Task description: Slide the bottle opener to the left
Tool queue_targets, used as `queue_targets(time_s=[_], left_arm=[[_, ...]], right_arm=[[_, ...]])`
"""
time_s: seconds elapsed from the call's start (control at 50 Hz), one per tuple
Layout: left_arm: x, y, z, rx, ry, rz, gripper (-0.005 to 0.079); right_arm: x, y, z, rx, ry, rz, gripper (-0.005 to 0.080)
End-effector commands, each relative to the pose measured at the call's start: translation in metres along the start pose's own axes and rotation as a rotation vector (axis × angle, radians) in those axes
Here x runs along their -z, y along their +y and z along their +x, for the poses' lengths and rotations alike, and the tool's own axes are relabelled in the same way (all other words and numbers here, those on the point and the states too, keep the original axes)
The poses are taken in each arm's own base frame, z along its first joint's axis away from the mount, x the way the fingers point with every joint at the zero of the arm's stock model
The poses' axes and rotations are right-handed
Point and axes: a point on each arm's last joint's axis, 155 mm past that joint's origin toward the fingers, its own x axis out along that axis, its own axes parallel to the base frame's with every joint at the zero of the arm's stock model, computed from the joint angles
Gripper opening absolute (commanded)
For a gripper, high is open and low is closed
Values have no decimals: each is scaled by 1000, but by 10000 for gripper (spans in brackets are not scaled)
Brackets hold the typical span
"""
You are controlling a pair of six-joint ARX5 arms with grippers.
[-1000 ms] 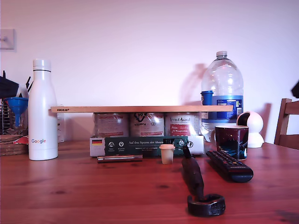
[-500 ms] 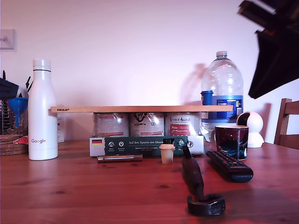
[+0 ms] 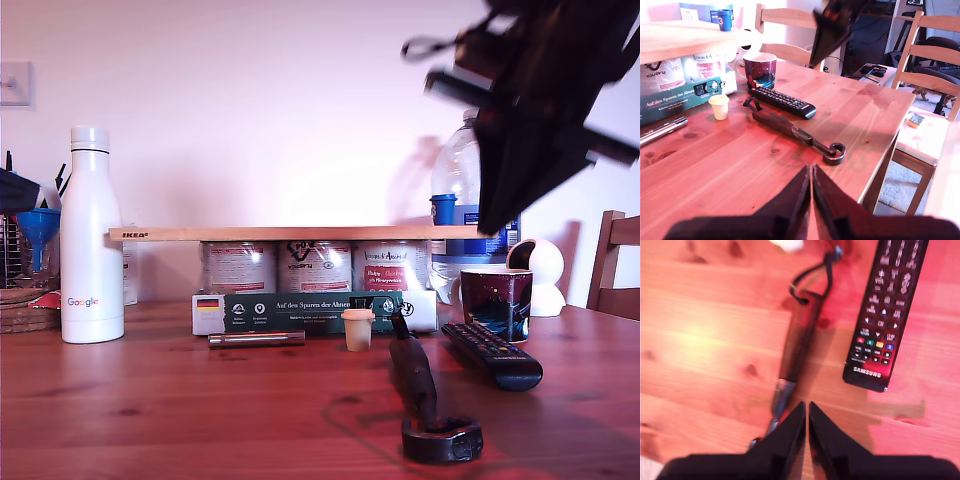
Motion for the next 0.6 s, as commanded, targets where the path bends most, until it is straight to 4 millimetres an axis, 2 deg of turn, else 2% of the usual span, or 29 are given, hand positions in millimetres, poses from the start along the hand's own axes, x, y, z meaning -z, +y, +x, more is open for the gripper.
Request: queue_targets(time_s=[0.0,0.28,0.58], left_arm=[[12,1,2,1,26,-4,-24],[12,1,2,2,26,-5,-24],[12,1,2,2,26,-5,-24]], right_arm=[[5,-1,10,16,31,-8,-13],[16,-6,35,60,103,-44,-13],[12,-7,50,62,103,-52,-13]])
